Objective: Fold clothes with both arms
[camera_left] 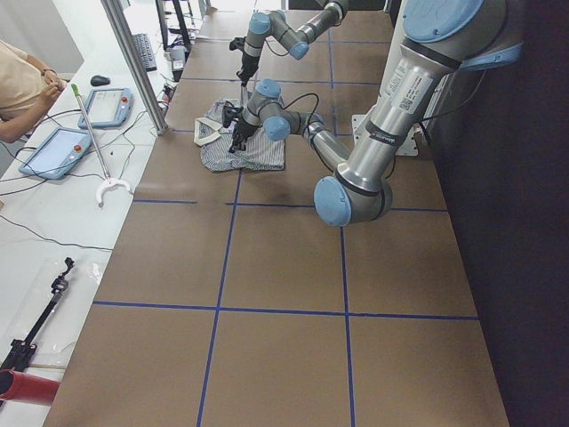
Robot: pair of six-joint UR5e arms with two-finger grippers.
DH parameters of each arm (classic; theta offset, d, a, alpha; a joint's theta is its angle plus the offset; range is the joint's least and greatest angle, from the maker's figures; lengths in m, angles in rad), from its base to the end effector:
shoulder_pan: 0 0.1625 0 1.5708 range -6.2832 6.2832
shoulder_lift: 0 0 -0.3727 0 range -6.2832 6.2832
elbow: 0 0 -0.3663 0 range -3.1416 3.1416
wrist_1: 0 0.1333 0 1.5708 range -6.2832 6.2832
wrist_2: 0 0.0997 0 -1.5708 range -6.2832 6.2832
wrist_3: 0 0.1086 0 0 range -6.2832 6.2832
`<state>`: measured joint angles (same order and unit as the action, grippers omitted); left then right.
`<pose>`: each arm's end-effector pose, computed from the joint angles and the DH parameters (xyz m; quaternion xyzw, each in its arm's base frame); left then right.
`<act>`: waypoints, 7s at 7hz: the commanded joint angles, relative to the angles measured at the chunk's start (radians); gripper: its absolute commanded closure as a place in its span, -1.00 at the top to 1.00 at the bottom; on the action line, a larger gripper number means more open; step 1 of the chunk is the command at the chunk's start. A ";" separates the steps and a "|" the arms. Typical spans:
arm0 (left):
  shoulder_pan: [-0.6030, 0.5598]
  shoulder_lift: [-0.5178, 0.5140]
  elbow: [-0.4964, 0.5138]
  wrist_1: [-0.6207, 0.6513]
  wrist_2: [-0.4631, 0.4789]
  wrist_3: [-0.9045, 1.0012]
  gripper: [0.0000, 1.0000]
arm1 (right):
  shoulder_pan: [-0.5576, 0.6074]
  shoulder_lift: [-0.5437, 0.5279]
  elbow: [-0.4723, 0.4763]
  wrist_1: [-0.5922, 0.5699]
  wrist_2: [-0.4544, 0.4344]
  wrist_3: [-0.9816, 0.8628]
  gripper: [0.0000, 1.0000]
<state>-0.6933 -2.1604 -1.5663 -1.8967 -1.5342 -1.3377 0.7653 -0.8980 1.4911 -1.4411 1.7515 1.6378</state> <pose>0.4195 -0.5270 0.2577 0.2112 0.3862 -0.2126 0.8724 -0.4126 -0.5541 0.2634 0.0412 -0.3598 0.3474 0.8650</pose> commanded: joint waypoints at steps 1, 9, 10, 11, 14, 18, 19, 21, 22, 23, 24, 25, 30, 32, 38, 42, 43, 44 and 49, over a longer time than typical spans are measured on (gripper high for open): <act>-0.012 -0.035 0.070 -0.016 0.032 0.009 -1.00 | 0.015 0.081 -0.117 0.010 0.008 -0.015 -1.00; -0.023 -0.113 0.361 -0.257 0.065 0.014 -0.85 | 0.036 0.160 -0.361 0.163 0.000 -0.032 -0.53; -0.022 -0.111 0.361 -0.268 0.065 0.012 -0.74 | 0.028 0.162 -0.361 0.163 -0.001 -0.032 -0.48; -0.023 -0.111 0.361 -0.280 0.065 0.012 -0.74 | 0.029 0.163 -0.359 0.177 -0.001 -0.032 -0.55; -0.025 -0.110 0.356 -0.314 0.062 0.012 -1.00 | 0.029 0.159 -0.361 0.182 0.000 -0.032 -1.00; -0.037 -0.104 0.351 -0.323 0.059 0.021 1.00 | 0.034 0.160 -0.347 0.183 0.002 -0.033 0.38; -0.038 -0.095 0.310 -0.321 0.055 0.023 1.00 | 0.037 0.154 -0.292 0.183 0.009 -0.044 0.44; -0.043 0.008 0.150 -0.323 -0.016 0.035 1.00 | 0.025 -0.040 -0.008 0.174 0.065 -0.033 0.53; -0.043 0.075 0.061 -0.325 -0.073 0.035 1.00 | -0.007 -0.109 0.094 0.171 0.063 -0.021 0.58; -0.040 0.115 0.002 -0.369 -0.076 0.034 1.00 | -0.044 -0.169 0.162 0.172 0.062 0.023 0.60; -0.034 0.120 -0.007 -0.381 -0.092 0.025 1.00 | -0.088 -0.218 0.234 0.172 0.054 0.084 0.70; -0.034 0.123 -0.006 -0.380 -0.092 0.025 1.00 | -0.160 -0.281 0.288 0.174 0.007 0.165 0.69; -0.028 0.122 -0.027 -0.380 -0.092 0.023 1.00 | -0.201 -0.303 0.230 0.176 -0.052 0.198 0.45; -0.028 0.122 -0.023 -0.378 -0.090 0.021 1.00 | -0.202 -0.300 0.210 0.182 -0.052 0.198 0.31; -0.028 0.123 -0.015 -0.378 -0.089 0.023 1.00 | -0.204 -0.279 0.166 0.183 -0.052 0.195 0.16; -0.028 0.123 -0.015 -0.378 -0.089 0.023 1.00 | -0.205 -0.279 0.170 0.183 -0.049 0.195 -1.00; -0.028 0.123 -0.015 -0.378 -0.089 0.023 1.00 | -0.205 -0.279 0.179 0.183 -0.049 0.195 -1.00; -0.028 0.123 -0.017 -0.378 -0.089 0.023 1.00 | -0.205 -0.280 0.198 0.182 -0.047 0.197 -1.00; -0.014 0.122 -0.027 -0.377 -0.093 0.021 1.00 | -0.407 -0.606 0.606 0.138 -0.038 0.236 -1.00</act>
<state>-0.7167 -2.0386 -1.5895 -2.2735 -1.6268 -1.3161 0.4519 -1.3759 1.9473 -1.2786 1.7125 1.8506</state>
